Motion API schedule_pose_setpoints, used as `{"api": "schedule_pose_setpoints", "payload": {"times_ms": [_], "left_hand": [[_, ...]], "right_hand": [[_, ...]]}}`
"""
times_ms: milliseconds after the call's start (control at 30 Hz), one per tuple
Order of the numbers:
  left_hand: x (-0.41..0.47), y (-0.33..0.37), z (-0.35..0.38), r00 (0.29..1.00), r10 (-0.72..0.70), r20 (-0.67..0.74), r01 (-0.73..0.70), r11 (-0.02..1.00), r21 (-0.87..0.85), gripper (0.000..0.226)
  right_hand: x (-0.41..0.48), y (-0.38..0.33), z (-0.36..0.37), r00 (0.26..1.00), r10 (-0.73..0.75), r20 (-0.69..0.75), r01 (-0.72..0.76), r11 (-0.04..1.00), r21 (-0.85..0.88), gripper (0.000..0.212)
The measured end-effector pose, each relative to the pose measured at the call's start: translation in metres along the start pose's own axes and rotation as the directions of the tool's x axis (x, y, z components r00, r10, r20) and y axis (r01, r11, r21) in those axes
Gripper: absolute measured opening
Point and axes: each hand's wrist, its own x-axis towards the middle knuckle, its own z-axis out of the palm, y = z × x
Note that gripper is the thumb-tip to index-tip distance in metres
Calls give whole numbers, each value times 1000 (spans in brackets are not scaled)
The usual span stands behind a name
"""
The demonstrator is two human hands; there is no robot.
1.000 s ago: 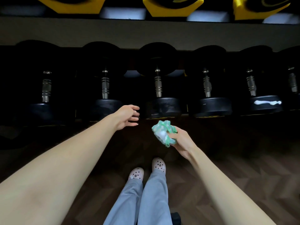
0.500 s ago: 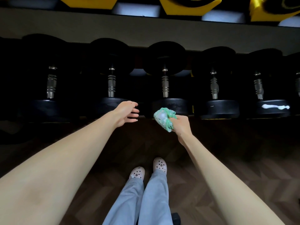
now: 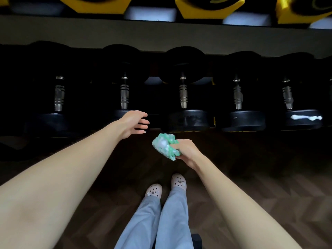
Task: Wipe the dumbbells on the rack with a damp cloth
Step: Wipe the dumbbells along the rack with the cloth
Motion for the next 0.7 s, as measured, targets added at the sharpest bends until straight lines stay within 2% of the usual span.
{"api": "schedule_pose_setpoints", "payload": {"times_ms": [100,267,367,467,567,700], "left_hand": [[-5,8,5,1000,-4,-2,4,1000,-2,38],[-10,29,29,998,32,55,-33,999,21,39],[-18,44,51,993,68,100,-73,996,47,38],[-37,65,83,975,129,179,-142,988,62,34],[-70,90,129,906,180,383,-237,966,107,37],[-125,131,212,732,183,656,-432,870,238,45]], "right_hand": [[-17,-10,-33,994,-65,92,56,994,89,27],[-34,-35,-73,979,-162,125,120,949,291,36],[-51,-44,-90,972,-213,94,149,880,452,36],[-79,-49,-106,967,-255,25,184,758,625,35],[-123,-55,-127,952,-288,-103,269,631,727,28],[-203,-57,-174,891,-342,-299,435,456,776,30]]}}
